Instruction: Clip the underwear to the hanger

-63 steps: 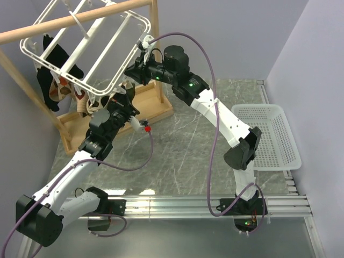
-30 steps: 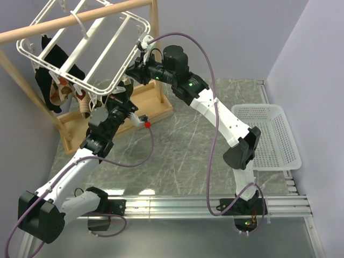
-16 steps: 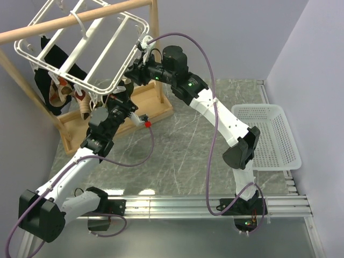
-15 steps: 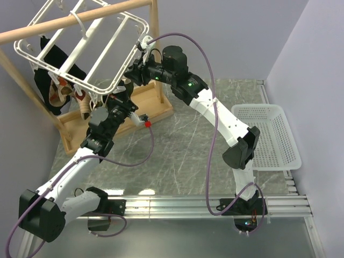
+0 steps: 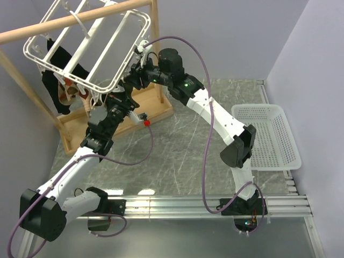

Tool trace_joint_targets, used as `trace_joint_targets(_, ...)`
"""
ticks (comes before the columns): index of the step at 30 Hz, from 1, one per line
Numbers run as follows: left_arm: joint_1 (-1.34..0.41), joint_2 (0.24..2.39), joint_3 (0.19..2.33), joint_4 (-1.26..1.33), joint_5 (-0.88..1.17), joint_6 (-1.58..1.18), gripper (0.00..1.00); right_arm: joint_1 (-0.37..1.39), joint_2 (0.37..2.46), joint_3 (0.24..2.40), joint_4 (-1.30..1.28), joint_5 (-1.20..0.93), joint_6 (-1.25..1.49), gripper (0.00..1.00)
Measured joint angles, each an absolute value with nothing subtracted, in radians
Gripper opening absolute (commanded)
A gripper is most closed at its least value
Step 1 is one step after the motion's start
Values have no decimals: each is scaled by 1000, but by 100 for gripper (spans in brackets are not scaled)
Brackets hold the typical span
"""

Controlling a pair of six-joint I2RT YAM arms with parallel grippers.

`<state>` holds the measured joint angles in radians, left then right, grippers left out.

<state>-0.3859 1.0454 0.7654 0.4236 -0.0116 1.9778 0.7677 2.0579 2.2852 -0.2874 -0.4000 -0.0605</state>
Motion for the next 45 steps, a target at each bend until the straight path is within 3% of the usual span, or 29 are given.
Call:
trace_joint_targets(4, -385, 1045, 765, 434, -5, 1978, 6, 768, 2058, 2283, -287, -396, -56, 55)
trace_joint_targets(15, -384, 1040, 754, 462, 3, 1971, 50, 763, 1999, 2119, -235, -395, -30, 67)
trace_joint_targets(20, -384, 984, 715, 427, 7, 1963, 55, 757, 1941, 2046, -220, -406, -18, 75)
trace_joint_targets(26, -385, 854, 655, 337, 42, 1929, 76, 755, 1840, 1961, -213, -415, -16, 82)
trace_joint_targets(28, -386, 797, 619, 309, 59, 1923, 78, 755, 1800, 1928, -208, -422, -18, 83)
trace_joint_targets(30, -389, 736, 582, 275, 68, 1921, 93, 754, 1760, 1893, -205, -432, -20, 86)
trace_joint_targets(34, -392, 653, 541, 211, 87, 1914, 99, 754, 1693, 1829, -204, -447, -25, 88)
trace_joint_targets(45, -392, 544, 527, 175, 62, 1853, 99, 754, 1554, 1668, -227, -431, -57, 89)
